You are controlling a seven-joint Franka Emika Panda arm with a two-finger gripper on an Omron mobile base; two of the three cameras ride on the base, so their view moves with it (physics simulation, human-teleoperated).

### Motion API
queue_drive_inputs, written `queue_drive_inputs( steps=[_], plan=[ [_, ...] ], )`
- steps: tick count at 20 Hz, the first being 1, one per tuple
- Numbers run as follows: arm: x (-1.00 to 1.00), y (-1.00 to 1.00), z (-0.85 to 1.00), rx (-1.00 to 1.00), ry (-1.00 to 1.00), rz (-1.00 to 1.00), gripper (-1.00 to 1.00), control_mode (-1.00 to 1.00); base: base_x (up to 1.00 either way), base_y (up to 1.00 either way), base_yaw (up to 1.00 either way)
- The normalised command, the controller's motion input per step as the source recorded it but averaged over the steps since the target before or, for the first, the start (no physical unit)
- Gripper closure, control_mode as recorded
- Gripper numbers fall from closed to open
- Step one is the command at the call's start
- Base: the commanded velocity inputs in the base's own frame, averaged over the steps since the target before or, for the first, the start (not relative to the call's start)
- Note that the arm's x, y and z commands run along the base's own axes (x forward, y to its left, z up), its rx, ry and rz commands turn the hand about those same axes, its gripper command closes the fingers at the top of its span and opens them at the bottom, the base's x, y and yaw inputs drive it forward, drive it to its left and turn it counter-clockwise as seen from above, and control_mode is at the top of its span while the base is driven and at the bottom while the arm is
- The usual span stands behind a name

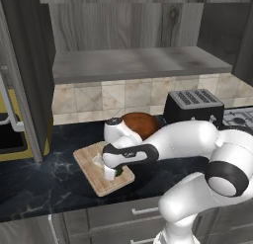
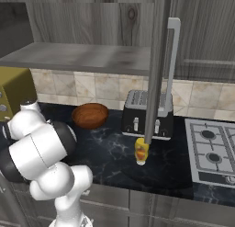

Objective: Open the cabinet. Place the bowl and condiment on the counter. Then place the lime and garlic on the cutting board.

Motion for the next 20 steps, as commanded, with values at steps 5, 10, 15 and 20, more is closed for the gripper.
queue_drive_inputs(
  steps=[5, 10, 15, 20],
  plan=[
    [0.03, -0.17, -0.09, 0.02, -0.01, 0.23, -1.00, -1.00, 0.00, 0.00, 0.00],
    [0.13, 0.00, 0.00, 0.07, -0.13, 0.23, -1.00, -1.00, 0.00, 0.00, 0.00],
    [0.13, 0.00, 0.00, 0.09, -0.21, 0.24, -1.00, -1.00, 0.00, 0.00, 0.00],
    [0.04, -0.15, 0.03, 0.13, -0.24, 0.23, -1.00, -1.00, 0.00, 0.00, 0.00]
  ],
)
